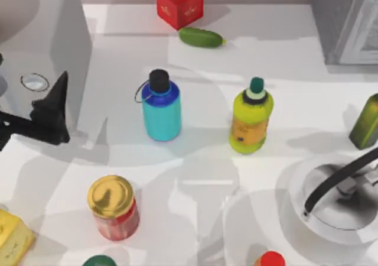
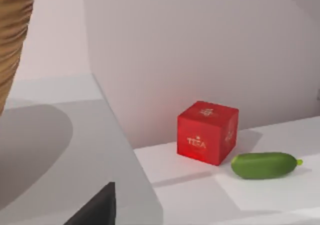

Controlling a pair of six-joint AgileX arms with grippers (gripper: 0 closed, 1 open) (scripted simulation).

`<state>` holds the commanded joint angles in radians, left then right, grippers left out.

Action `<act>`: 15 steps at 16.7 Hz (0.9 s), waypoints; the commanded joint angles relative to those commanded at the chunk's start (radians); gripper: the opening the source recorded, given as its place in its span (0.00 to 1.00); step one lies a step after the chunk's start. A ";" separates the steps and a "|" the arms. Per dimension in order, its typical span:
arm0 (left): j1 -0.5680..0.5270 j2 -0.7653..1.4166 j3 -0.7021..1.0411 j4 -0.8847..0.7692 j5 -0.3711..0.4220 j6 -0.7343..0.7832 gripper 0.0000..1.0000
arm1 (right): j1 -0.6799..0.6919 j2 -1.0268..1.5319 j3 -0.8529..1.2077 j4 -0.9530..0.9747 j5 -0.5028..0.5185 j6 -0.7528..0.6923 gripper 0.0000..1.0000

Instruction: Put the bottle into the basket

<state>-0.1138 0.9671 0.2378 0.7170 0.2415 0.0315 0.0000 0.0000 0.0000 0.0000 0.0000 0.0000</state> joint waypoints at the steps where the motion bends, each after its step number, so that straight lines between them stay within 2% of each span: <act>1: -0.011 0.100 0.022 0.073 0.025 0.004 1.00 | 0.000 0.000 0.000 0.000 0.000 0.000 1.00; 9: -0.095 0.841 0.171 0.620 0.220 0.031 1.00 | 0.000 0.000 0.000 0.000 0.000 0.000 1.00; 15: -0.130 1.177 0.208 0.869 0.321 0.044 1.00 | 0.000 0.000 0.000 0.000 0.000 0.000 1.00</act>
<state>-0.2443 2.1439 0.4453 1.5860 0.5626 0.0757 0.0000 0.0000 0.0000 0.0000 0.0000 0.0000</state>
